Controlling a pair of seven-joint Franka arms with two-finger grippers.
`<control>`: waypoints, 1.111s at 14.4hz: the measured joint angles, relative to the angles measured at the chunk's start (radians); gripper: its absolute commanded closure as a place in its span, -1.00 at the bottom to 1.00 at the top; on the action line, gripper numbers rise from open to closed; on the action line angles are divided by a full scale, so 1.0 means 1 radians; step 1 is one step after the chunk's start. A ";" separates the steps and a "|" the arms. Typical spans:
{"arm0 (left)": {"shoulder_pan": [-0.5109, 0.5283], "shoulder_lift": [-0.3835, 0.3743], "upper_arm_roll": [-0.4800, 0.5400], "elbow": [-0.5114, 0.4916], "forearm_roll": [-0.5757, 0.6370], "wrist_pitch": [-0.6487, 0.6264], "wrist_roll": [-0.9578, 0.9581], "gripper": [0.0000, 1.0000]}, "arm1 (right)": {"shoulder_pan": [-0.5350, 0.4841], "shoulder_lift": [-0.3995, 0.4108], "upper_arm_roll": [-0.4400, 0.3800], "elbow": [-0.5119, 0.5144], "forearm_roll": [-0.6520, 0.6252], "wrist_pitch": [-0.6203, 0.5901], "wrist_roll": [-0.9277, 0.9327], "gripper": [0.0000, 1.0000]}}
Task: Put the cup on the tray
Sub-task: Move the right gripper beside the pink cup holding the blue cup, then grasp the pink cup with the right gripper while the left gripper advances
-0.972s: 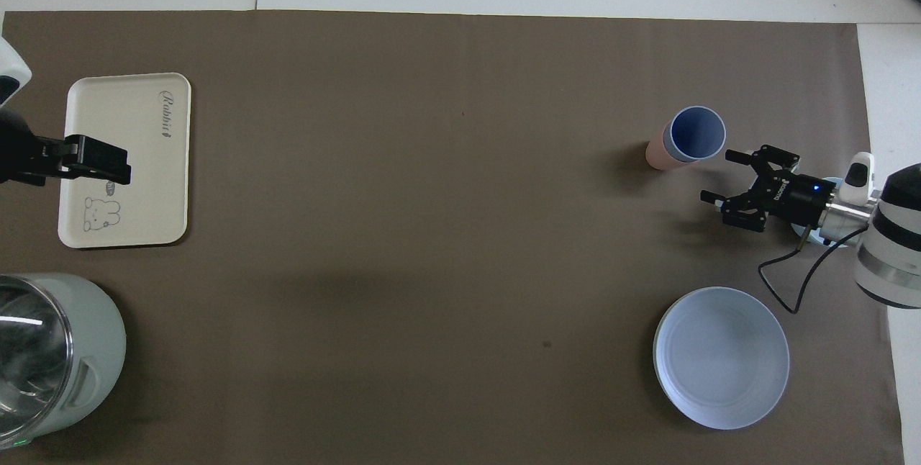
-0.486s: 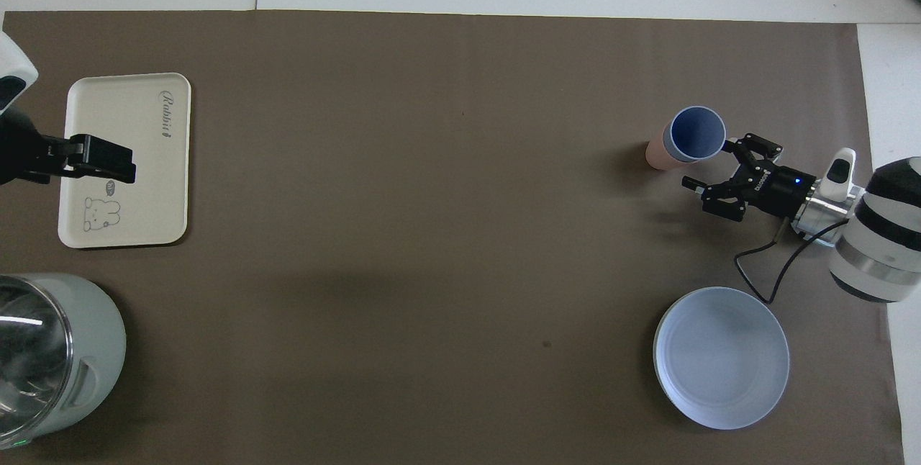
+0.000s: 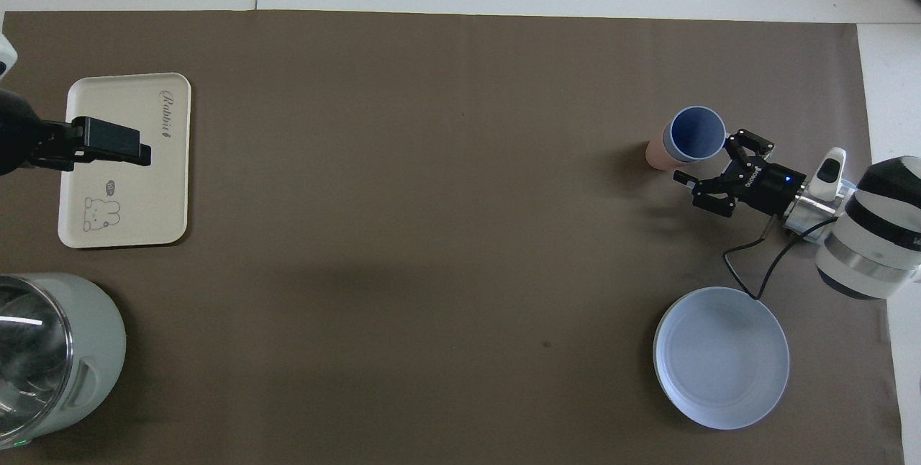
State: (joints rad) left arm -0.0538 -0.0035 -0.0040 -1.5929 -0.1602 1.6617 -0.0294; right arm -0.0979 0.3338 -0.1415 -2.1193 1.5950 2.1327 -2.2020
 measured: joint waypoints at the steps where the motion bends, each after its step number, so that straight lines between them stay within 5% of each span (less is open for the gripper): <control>1: 0.001 0.000 0.000 -0.002 -0.015 0.008 0.000 -1.00 | 0.001 0.003 0.000 0.002 0.004 0.000 -0.001 -1.00; 16: -0.046 0.024 -0.026 -0.027 -0.097 0.061 -0.001 -1.00 | 0.045 0.020 0.000 0.026 0.061 0.048 -0.003 -1.00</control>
State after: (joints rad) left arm -0.0998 0.0206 -0.0304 -1.6200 -0.2573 1.7229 -0.0308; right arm -0.0531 0.3541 -0.1415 -2.0934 1.6556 2.1803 -2.2046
